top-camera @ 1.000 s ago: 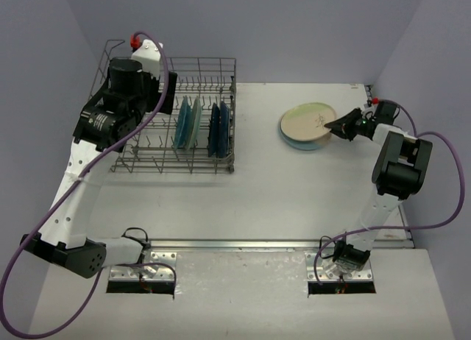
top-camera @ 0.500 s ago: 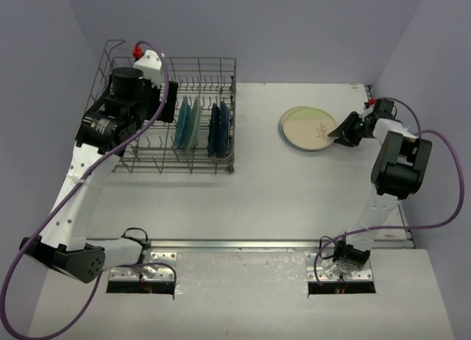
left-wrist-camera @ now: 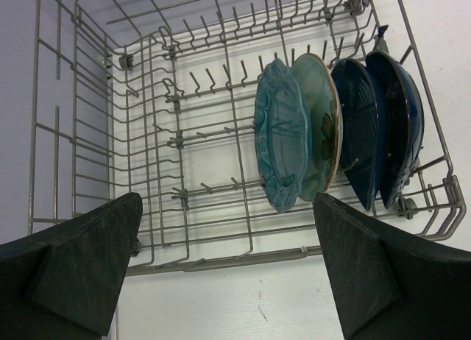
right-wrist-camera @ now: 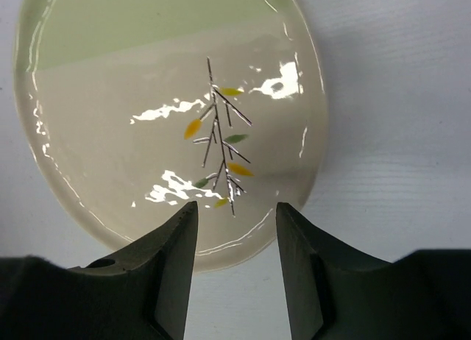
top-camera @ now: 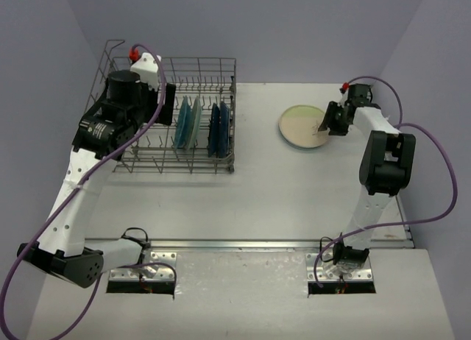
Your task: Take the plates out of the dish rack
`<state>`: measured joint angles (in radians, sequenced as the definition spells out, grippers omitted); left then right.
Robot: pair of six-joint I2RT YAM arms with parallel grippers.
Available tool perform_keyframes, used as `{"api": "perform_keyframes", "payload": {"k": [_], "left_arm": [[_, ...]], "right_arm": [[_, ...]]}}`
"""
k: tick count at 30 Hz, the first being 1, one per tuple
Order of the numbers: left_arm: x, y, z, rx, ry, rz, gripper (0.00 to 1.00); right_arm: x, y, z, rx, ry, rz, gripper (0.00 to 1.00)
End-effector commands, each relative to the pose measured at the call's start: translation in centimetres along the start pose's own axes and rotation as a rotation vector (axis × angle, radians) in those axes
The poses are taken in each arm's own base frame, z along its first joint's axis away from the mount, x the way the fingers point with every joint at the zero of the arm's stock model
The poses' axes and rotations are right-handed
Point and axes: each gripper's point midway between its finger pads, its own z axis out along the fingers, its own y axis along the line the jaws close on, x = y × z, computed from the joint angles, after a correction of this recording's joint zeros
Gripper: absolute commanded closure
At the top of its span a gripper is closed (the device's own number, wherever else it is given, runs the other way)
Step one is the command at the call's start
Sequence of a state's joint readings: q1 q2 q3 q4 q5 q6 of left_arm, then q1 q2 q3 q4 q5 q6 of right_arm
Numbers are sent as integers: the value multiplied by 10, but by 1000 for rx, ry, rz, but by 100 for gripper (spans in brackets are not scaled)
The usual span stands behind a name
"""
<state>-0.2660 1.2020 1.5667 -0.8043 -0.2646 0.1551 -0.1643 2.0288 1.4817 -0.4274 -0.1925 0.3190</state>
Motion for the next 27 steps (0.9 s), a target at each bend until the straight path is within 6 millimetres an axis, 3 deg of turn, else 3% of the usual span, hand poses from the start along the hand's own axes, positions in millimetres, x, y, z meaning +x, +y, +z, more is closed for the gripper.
{"api": "perform_keyframes", "payload": {"k": [1,5,8,10,12,14,18,20,21,23,27], "left_arm": [[-11,7,-8,-10,-59,-32,0],[-6,8,-7,-21,-49,-34,0],[3,2,-1,3,-21,-35,0],[23,-9,10,40,26,-40,0],[44,-19,23,67,85,-44,0],[58,-16,37,24,132,-47,2],[66,-13,55,-24,153,-38,9],[61,-16,60,-15,124,-37,10],[61,-17,63,-15,120,-38,11],[59,-20,74,-8,122,-26,14],[57,-33,91,41,125,-25,19]], "right_arm": [[-27,-4,-4,57,-48,-51,53],[-27,-3,-11,61,-54,-61,51],[-31,7,-30,25,-89,-84,47],[-44,22,-59,-23,-162,-116,35],[-46,37,-79,-78,-193,-143,16],[-53,51,-113,-115,-255,-175,1],[-47,65,-157,-154,-341,-248,1],[-38,67,-180,-159,-391,-289,1],[-39,68,-181,-160,-402,-298,1],[-20,68,-203,-160,-449,-329,1],[6,65,-222,-152,-511,-363,1]]}}
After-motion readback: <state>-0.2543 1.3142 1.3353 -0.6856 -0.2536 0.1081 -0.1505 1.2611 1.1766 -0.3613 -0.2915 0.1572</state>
